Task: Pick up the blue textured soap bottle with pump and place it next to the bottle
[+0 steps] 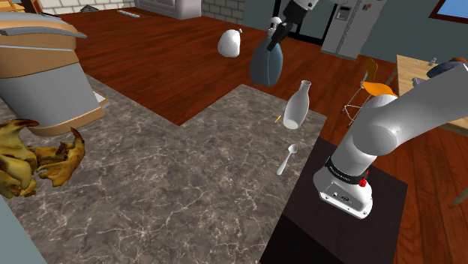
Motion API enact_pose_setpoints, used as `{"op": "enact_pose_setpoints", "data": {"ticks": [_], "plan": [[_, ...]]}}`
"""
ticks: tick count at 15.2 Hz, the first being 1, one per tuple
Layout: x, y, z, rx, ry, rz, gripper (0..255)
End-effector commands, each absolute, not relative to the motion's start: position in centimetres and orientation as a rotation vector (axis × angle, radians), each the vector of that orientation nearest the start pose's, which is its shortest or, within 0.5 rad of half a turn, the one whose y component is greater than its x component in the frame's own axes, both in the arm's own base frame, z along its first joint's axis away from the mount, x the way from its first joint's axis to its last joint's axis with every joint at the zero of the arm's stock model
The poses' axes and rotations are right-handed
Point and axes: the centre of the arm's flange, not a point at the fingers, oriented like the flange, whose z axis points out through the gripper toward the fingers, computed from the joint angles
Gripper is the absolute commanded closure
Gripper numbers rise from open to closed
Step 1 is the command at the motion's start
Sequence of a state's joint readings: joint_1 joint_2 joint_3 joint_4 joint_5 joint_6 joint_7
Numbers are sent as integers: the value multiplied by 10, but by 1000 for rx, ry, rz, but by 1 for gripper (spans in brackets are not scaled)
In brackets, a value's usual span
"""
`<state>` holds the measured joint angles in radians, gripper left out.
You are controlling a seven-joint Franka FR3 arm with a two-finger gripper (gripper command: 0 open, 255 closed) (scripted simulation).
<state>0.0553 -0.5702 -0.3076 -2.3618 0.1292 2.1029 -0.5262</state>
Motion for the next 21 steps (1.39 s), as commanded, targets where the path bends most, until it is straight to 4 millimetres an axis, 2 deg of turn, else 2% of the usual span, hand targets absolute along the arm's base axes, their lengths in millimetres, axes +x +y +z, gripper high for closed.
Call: {"op": "enact_pose_setpoints", "data": {"ticks": [1,21], "plan": [[399,-115,545,-2908,-360,-548,255],[399,-115,439,-2908,-360,-548,255]]}}
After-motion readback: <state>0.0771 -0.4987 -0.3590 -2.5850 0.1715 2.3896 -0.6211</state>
